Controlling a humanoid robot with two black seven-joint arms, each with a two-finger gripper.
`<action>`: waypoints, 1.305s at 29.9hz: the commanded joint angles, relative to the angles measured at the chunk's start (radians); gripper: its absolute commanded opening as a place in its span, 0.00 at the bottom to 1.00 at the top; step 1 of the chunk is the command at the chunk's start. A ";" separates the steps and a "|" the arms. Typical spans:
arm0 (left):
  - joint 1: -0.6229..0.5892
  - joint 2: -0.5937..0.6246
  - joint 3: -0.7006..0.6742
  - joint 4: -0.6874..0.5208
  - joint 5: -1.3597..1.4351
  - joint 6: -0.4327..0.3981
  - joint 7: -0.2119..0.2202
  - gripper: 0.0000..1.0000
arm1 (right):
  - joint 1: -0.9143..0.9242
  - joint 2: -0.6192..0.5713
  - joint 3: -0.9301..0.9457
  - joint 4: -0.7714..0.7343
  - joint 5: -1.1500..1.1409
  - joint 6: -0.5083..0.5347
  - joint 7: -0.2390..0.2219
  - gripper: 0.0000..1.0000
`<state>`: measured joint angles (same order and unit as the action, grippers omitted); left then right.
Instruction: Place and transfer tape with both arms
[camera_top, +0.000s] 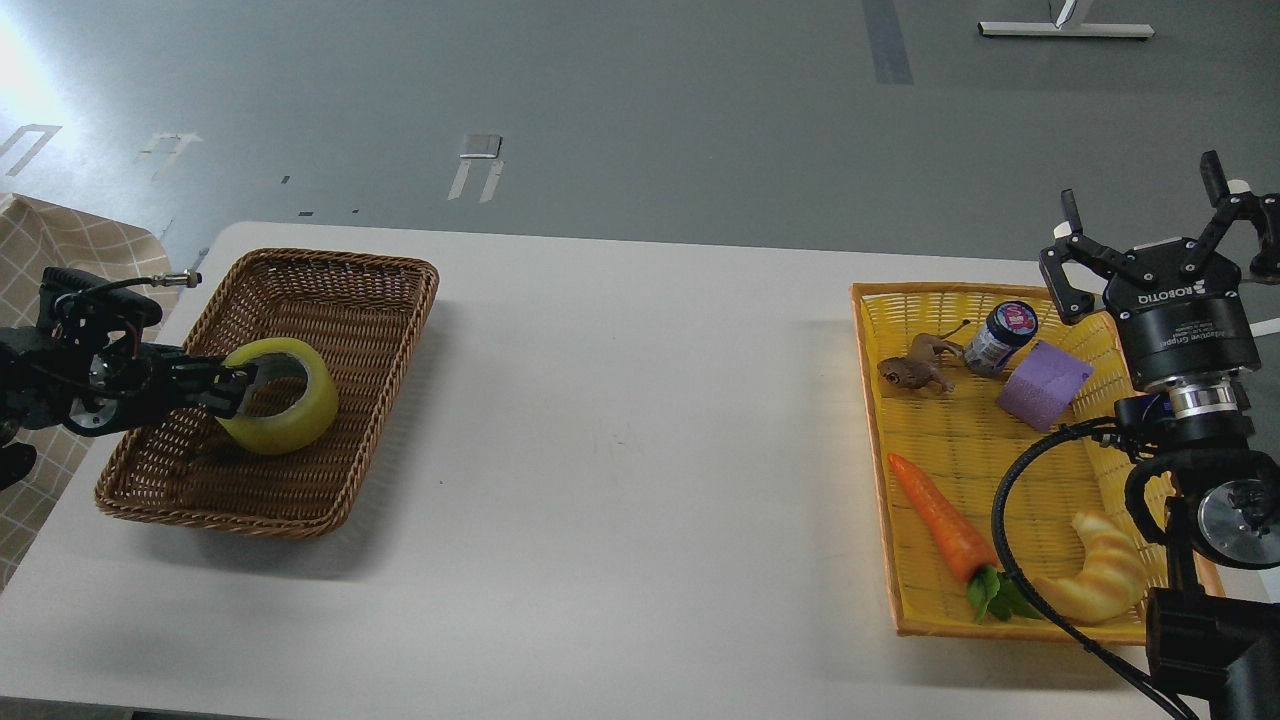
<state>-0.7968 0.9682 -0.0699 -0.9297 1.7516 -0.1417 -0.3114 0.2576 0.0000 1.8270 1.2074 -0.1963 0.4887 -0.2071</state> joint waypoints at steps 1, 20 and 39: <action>0.001 0.000 -0.001 0.000 0.000 -0.001 0.002 0.00 | 0.002 0.000 0.000 0.000 0.000 0.000 0.000 1.00; -0.197 0.003 -0.018 -0.049 -0.275 -0.012 -0.012 0.90 | 0.002 0.000 0.000 0.000 0.000 0.000 0.000 1.00; -0.260 -0.339 -0.333 -0.090 -1.425 -0.097 -0.032 0.98 | 0.077 -0.078 -0.095 0.004 -0.015 0.000 -0.014 1.00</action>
<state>-1.0655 0.6775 -0.3337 -1.0190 0.3895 -0.2065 -0.3396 0.3109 -0.0555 1.7721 1.2137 -0.2099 0.4887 -0.2208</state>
